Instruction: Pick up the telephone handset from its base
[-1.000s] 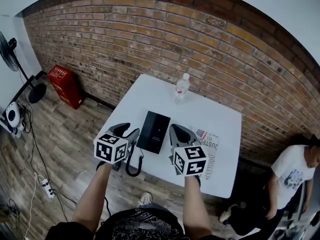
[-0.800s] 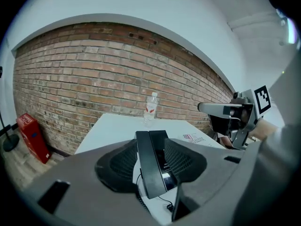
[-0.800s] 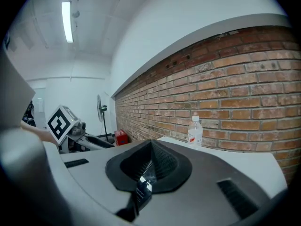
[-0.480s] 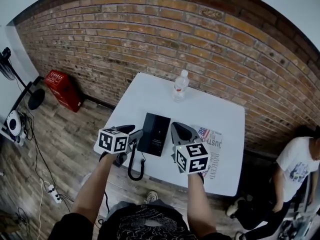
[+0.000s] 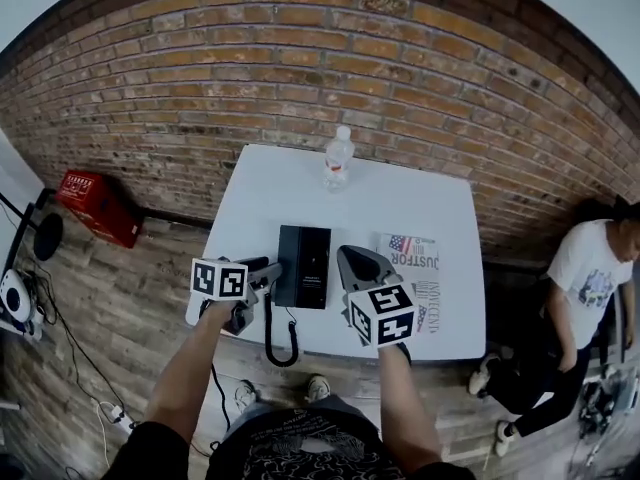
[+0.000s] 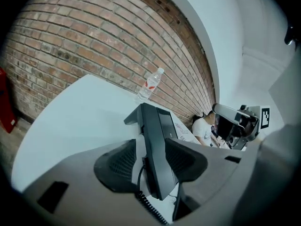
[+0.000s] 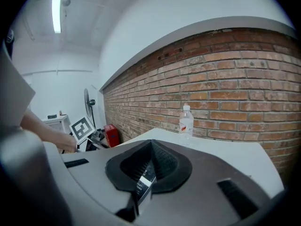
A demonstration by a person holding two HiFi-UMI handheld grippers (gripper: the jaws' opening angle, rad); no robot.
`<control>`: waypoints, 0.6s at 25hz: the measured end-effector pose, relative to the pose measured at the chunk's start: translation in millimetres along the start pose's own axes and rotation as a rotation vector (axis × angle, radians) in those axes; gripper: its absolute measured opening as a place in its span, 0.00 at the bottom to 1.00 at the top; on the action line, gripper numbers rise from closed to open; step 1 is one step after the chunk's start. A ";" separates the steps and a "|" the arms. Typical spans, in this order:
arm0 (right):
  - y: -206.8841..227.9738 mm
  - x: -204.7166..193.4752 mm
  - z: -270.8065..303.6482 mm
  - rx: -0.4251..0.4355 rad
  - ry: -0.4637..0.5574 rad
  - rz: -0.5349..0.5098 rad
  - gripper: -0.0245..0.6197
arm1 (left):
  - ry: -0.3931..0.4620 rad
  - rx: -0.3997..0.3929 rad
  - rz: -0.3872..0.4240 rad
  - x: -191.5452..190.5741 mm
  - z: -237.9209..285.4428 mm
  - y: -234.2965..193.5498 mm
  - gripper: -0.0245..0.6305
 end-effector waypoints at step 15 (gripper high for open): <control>-10.2 -25.5 -21.5 -0.219 -0.082 0.037 0.04 | -0.137 -0.330 -0.098 -15.8 29.0 -3.9 0.30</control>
Point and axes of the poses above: the fingertips, and each gripper's own axes: z forward along the fingers, y to its right, x out of its top, the point moved 1 cm from there along -z, backward along the fingers, and after that the axes turned 8 degrees about -x, right-handed, at the moved point
